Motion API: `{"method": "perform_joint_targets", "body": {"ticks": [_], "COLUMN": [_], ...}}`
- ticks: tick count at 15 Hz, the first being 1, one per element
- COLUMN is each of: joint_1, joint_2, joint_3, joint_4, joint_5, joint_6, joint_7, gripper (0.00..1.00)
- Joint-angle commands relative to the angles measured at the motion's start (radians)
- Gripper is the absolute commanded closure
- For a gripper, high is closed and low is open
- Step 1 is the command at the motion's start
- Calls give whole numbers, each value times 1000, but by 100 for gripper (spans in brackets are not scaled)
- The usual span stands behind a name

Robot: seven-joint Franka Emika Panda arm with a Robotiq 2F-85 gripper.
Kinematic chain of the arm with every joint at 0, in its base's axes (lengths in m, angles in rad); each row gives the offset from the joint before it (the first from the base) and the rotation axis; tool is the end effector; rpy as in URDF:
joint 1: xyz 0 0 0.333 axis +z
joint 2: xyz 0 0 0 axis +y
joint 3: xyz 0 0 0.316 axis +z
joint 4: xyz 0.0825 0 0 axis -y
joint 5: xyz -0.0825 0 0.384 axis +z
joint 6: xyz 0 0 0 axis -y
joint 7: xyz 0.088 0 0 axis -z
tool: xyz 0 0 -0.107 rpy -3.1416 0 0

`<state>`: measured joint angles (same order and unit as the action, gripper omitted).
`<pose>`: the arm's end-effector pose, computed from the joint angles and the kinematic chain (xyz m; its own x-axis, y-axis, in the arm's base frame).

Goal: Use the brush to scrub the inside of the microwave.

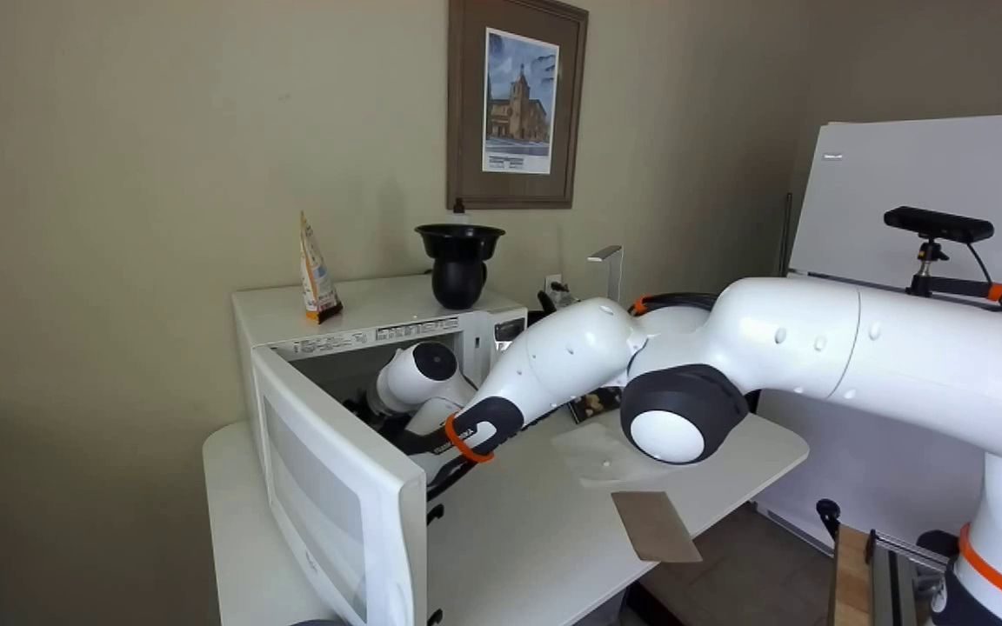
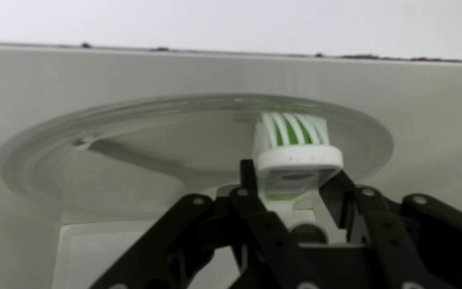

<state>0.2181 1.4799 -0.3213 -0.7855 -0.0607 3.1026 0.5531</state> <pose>0.8083 0.0823 0.1052 0.6208 -0.1281 0.7735 -0.1339 -0.9894 -0.0564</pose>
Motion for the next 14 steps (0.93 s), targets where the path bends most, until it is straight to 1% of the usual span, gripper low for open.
{"method": "perform_joint_targets", "body": {"ticks": [1,2,3,4,7,8,9,10,12,14], "joint_1": [-35,-30,-20,-14,-8,-11,-8,-12,-5,1], "joint_2": [44,22,22,22,11,-12,-20,-30,-37,-47], "joint_3": [120,113,71,45,9,28,22,42,30,17], "joint_4": [56,22,24,29,17,-15,-33,-50,-70,-97], "joint_5": [-10,-9,0,9,22,20,18,15,14,13], "joint_6": [-28,-10,-11,-20,-27,-28,-22,-14,6,59], "joint_7": [-92,-91,-59,-38,1,-7,3,-7,0,7], "gripper": [81,81,81,81,81,81,81,81,81,81]}}
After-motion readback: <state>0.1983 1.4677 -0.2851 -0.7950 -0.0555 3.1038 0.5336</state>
